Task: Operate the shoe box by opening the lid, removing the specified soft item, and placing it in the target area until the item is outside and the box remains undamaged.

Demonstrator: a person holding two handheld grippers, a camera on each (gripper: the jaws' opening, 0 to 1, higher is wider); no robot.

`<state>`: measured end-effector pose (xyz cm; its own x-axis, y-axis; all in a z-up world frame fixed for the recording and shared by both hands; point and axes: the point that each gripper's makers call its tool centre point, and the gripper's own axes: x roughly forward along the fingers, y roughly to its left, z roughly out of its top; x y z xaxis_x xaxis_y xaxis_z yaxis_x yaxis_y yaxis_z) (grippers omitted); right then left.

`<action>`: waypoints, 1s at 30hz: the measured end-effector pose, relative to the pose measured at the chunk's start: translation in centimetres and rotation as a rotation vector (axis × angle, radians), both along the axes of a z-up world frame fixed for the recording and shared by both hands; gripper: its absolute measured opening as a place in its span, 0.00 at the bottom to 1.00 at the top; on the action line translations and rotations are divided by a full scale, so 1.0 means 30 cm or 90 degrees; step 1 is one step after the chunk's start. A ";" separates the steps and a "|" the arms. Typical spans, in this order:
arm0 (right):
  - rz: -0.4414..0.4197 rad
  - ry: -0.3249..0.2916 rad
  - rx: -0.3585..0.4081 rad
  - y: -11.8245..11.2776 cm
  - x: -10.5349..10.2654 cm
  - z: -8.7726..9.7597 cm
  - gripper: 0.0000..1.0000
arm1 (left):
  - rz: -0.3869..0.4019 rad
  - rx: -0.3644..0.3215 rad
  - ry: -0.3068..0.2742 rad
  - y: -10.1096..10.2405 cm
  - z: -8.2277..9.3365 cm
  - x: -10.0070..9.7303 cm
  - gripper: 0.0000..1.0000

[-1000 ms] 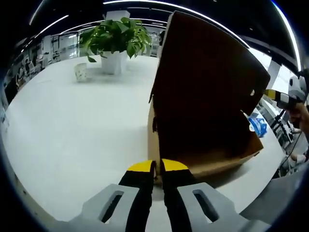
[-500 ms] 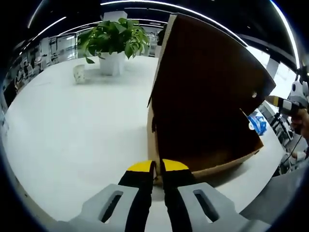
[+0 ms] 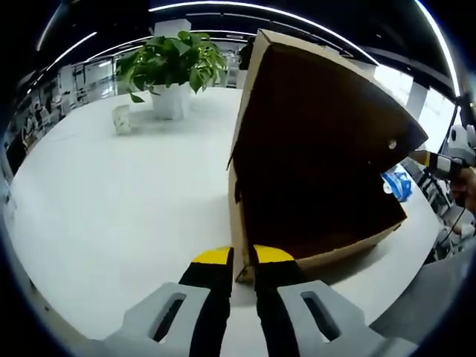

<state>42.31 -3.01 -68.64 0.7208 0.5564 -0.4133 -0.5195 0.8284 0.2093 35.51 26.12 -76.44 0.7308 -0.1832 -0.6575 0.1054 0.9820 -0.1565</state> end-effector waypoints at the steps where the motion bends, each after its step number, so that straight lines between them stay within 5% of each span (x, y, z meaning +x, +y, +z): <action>1: 0.001 0.001 -0.001 0.000 -0.005 -0.002 0.00 | -0.001 0.001 -0.001 0.001 0.001 -0.001 0.09; 15: 0.014 0.018 -0.006 0.002 -0.049 -0.047 0.00 | -0.031 -0.003 -0.076 -0.009 0.080 0.019 0.11; 30: 0.025 0.040 -0.010 0.003 -0.095 -0.114 0.00 | -0.051 0.009 -0.094 -0.017 0.093 0.024 0.11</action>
<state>39.46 -2.93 -72.06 0.6709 0.5768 -0.4660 -0.5382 0.8111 0.2290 36.24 25.60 -73.64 0.8029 -0.2358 -0.5475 0.2037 0.9717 -0.1197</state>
